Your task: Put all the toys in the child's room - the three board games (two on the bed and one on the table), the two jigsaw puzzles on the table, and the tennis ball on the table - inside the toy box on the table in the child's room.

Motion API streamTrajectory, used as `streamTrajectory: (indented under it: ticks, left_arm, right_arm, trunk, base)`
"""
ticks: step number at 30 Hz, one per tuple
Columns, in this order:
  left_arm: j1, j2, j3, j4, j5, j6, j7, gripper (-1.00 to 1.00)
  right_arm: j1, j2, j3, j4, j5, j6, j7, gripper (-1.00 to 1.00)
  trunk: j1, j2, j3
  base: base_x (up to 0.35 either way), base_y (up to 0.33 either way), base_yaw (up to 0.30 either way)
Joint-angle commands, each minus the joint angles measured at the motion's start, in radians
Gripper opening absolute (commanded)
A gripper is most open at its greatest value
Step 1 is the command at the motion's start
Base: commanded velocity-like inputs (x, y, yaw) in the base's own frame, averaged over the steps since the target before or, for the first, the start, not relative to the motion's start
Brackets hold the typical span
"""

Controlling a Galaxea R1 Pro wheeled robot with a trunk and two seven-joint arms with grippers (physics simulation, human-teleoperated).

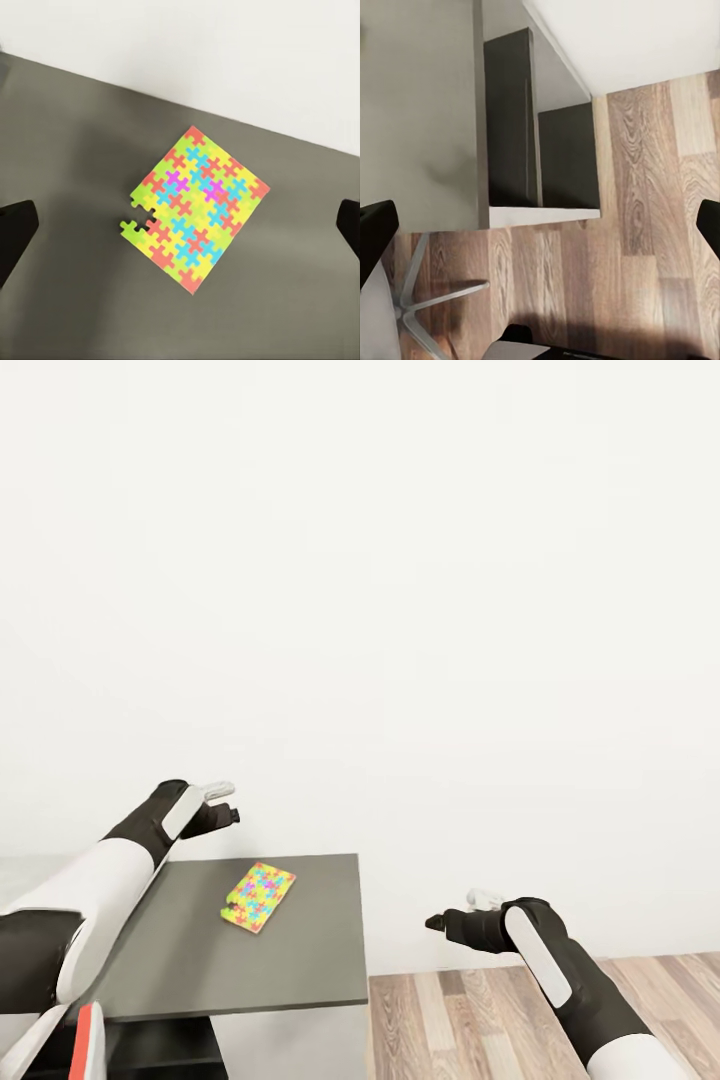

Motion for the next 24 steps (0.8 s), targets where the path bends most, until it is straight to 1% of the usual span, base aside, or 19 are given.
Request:
streamTrajectory:
  ticks: [1,15,24]
  left_arm:
    - [0.0,0.001,-0.007,0.007,0.01,0.002,0.007,1.0]
    - [0.001,0.0,-0.008,0.024,0.008,-0.001,0.004,1.0]
    - [0.003,-0.011,-0.009,0.025,0.007,-0.001,0.004,1.0]
  right_arm:
    - [0.0,-0.001,0.003,-0.001,-0.009,0.001,-0.009,1.0]
    - [0.0,0.0,0.009,-0.001,-0.009,0.002,-0.01,1.0]
    - [-0.002,0.0,0.007,-0.001,-0.009,0.009,-0.01,1.0]
  trunk:
    - [0.001,-0.001,0.0]
    - [0.001,-0.001,0.0]
    - [0.001,-0.001,0.0]
  base:
    - [0.104,0.047,0.0]
    - [0.02,0.009,0.0]
    - [0.0,0.0,0.0]
